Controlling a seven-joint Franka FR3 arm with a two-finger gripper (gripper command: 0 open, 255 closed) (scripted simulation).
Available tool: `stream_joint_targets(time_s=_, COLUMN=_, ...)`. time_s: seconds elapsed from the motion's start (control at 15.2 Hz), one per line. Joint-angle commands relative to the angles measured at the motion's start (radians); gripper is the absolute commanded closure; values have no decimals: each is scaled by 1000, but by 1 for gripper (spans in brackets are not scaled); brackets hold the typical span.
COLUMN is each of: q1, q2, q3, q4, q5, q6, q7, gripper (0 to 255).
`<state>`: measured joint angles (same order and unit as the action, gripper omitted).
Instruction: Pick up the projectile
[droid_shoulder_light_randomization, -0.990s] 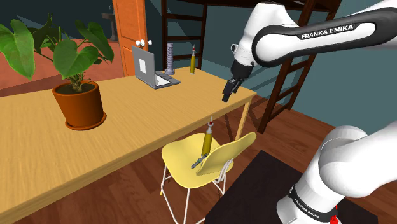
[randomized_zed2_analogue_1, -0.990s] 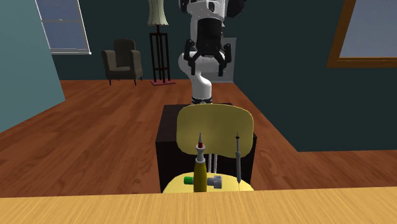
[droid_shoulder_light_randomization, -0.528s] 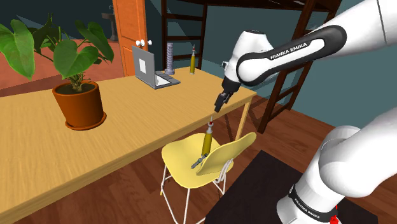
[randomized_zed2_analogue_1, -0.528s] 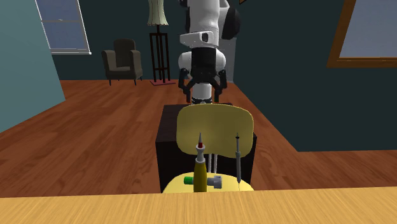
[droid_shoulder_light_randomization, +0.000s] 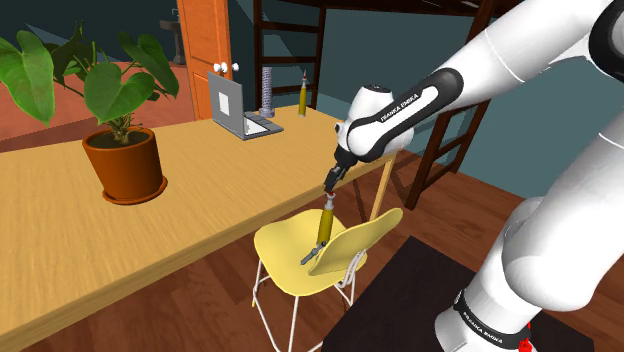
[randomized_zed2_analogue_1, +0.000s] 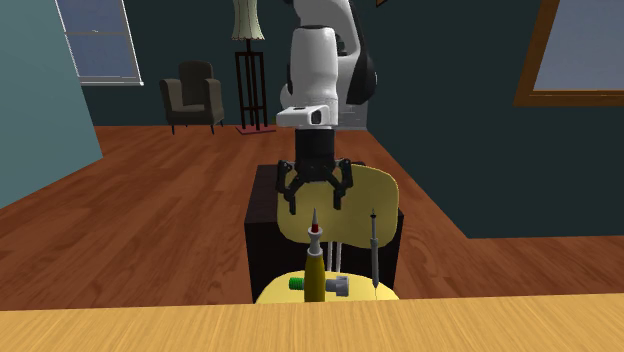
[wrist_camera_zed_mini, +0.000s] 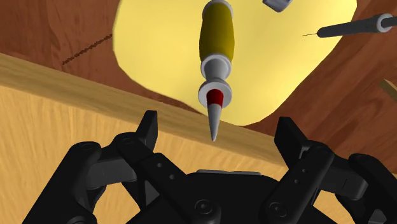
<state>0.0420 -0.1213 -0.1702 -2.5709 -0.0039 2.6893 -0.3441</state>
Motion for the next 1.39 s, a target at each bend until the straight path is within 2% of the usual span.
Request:
stream_joint_targets(time_s=0.0, q1=4, q2=40, q3=-5, q4=-2, q5=18, q6=42, q7=-18, gripper=0)
stream_joint_targets(time_s=0.46, q1=10, q2=113, q3=-6, q4=-16, q5=56, q6=128, q7=-48, gripper=0)
stream_joint_targets(time_s=0.53, q1=10, q2=113, q3=-6, q4=-14, q5=56, q6=126, q7=-47, gripper=255)
stream_joint_targets(time_s=1.12, q1=10, q2=113, q3=-6, q4=-16, q5=57, q6=127, q7=-48, gripper=255)
stream_joint_targets(time_s=1.32, q1=7, q2=73, q3=-7, q4=-9, q5=33, q6=82, q7=-30, gripper=255)
